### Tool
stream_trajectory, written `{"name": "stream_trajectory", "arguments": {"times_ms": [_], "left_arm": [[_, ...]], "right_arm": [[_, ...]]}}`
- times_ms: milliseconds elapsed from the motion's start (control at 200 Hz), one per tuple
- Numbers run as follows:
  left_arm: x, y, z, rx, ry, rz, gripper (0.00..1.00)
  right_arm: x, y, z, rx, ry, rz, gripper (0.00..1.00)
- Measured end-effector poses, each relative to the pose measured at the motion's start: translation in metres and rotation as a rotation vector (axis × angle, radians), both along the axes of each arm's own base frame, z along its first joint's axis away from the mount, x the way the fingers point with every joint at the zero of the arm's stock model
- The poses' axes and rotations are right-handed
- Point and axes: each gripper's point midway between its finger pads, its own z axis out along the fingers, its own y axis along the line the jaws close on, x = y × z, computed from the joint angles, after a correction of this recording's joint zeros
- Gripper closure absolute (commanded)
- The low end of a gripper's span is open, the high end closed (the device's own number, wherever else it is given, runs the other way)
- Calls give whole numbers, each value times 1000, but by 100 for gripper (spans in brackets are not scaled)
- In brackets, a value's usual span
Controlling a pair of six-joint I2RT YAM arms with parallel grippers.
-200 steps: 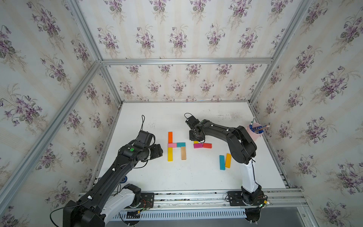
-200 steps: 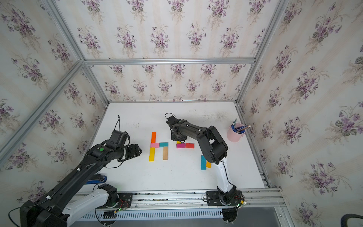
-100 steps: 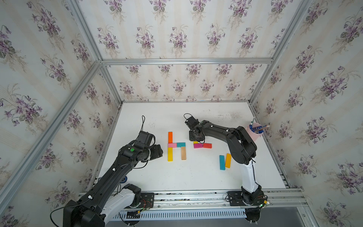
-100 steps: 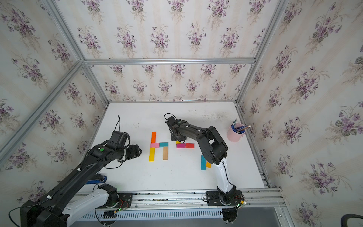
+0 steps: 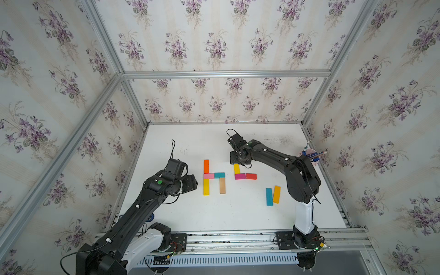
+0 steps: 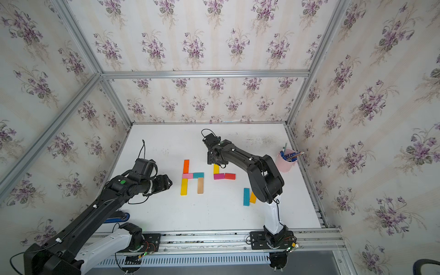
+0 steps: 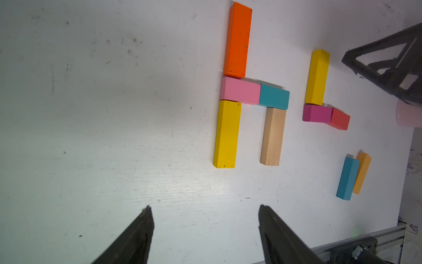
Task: Assemble the letter h with building blocks
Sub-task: Assemble the building block at the center of the board.
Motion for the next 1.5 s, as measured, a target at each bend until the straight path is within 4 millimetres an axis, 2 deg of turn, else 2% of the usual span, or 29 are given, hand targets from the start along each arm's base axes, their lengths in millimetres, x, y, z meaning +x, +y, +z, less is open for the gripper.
{"name": "stream_trajectory", "arguments": {"times_ms": [45,190,350,579,904,1498], "left_arm": [[0,0,0,-1,-1,0,25],[0,0,2,-3,-7,0,25],[0,0,2,-4,-10,0,25],[0,0,1,-2,-3,0,25],[2,-1,1,-1,1,-1,25],[5,-2,5,-3,-6,-1,25]], "right_arm": [[-1,-8,-3,-7,11,-12,53],[-4,-29,-17,-39,44,-42,54],[-16,-36,-34,-61,86,-20,57],[-17,-40,-49,-61,111,-21,58],[-24,-42,-57,-67,130,-3,59],[-31,-43,-55,-90,122,24,60]]}}
